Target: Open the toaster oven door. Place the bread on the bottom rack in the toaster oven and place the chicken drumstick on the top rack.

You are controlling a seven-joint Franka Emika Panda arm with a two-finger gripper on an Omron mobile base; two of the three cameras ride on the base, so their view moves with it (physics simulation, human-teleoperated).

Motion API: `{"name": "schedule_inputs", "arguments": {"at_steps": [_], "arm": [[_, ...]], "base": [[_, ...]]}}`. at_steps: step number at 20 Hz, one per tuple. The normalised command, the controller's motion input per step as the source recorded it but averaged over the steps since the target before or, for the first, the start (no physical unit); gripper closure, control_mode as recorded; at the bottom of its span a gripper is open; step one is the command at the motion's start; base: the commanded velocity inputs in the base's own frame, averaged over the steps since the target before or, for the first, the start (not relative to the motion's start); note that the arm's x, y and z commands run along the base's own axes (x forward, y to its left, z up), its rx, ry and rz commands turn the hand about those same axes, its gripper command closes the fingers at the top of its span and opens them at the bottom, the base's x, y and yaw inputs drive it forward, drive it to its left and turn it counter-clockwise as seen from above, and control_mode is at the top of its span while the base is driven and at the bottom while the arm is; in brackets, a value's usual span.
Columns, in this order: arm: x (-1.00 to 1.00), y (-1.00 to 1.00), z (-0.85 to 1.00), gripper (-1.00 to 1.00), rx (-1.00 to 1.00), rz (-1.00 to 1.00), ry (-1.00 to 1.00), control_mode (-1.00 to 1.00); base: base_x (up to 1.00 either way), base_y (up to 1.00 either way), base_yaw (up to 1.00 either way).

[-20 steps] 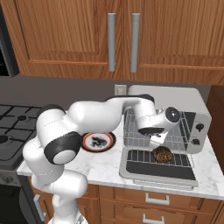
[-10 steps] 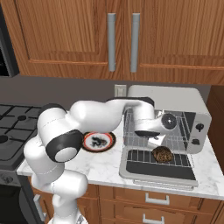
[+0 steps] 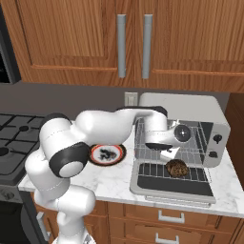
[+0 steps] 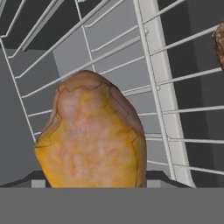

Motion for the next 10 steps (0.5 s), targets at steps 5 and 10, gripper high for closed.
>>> {"name": "schedule_inputs", "arguments": {"at_steps": [5,10], "arm": [[0.00,-0.12,0.20,-1.00,0.00,0.00,0.00,-1.00],[0.00,-0.19,0.22,-1.00,0.00,0.00,0.00,-1.00]], "base": [[0.00,0.00,0.00],[0.00,0.00,0.00]]}}
